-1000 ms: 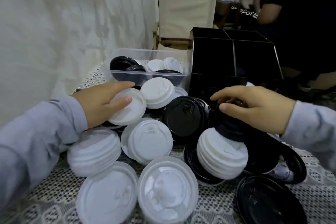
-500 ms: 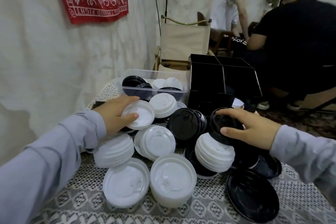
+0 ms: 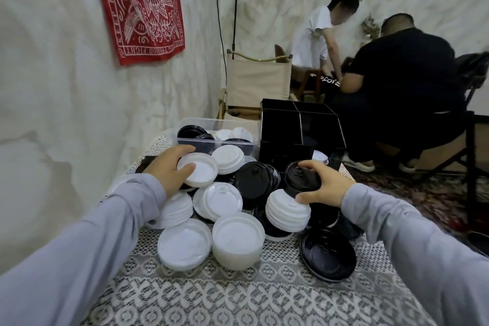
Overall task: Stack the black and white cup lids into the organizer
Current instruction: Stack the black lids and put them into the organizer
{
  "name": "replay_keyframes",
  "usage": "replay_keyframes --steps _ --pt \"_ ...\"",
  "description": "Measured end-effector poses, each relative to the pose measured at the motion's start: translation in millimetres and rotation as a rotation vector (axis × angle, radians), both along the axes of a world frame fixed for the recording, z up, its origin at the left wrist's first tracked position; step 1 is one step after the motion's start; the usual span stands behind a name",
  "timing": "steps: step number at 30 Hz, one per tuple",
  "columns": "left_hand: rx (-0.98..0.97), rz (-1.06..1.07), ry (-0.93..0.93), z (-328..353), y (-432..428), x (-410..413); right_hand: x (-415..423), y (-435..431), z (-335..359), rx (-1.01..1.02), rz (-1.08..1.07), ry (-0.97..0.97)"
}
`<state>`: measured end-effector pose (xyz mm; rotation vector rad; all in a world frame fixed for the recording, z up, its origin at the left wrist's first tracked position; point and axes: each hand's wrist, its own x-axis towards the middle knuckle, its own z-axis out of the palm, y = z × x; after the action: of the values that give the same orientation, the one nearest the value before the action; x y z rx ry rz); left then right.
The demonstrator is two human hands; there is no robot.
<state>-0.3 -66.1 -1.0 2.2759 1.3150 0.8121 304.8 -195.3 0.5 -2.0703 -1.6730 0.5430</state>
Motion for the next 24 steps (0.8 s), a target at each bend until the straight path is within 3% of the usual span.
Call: replay_keyframes --steps 10,16,20,24 --pt "-0.054 0.077 -0.003 14 15 1 -6 -1 0 -0.055 0.010 -0.049" --pt "-0.072 0.137 0.084 29 61 15 -13 19 20 0.147 0.016 0.020" --pt "-0.054 0.142 0.191 33 89 27 -32 57 42 0.287 0.084 -0.059" --pt "-0.024 0.142 0.255 37 110 38 -61 114 63 0.279 0.148 -0.135"
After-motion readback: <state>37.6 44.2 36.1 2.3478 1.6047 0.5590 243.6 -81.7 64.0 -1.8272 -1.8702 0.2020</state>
